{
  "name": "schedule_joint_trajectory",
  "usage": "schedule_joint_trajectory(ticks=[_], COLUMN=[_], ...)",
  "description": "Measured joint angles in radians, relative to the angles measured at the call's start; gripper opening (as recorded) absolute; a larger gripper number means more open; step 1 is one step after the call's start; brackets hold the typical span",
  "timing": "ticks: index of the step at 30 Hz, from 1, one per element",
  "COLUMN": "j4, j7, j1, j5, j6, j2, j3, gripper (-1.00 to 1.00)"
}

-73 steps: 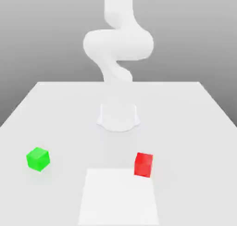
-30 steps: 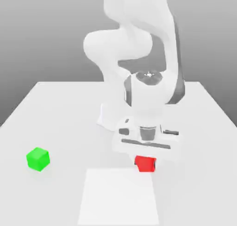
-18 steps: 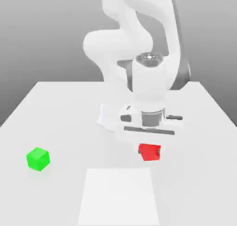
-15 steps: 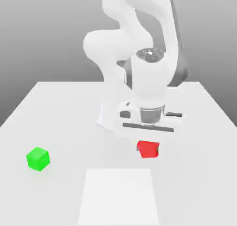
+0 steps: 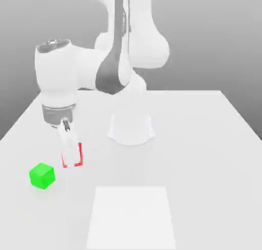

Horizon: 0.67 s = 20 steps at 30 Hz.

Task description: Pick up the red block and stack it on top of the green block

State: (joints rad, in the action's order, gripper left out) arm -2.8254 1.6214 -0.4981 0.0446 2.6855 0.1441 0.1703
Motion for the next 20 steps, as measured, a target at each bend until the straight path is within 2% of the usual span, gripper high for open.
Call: schedule_joint_trajectory(ticks=[3,7,8,15,20], j4=[0.019,0.027,0.029,0.029,0.022], j7=[0.037,-0.013,-0.032,-0.036,0.028], j1=[-0.062,-0.076,-0.082,-0.085,-0.112], j5=[0.004,-0.074,-0.100,-0.105,-0.015], j6=[0.026,0.155,0.187,0.194,0.046], j2=[-0.046,-0.185,-0.221,-0.229,-0.071], j3=[0.048,0.033,0.019,0.016,0.013], gripper=[-1.00,-1.00,1.00,1.00,1.00])
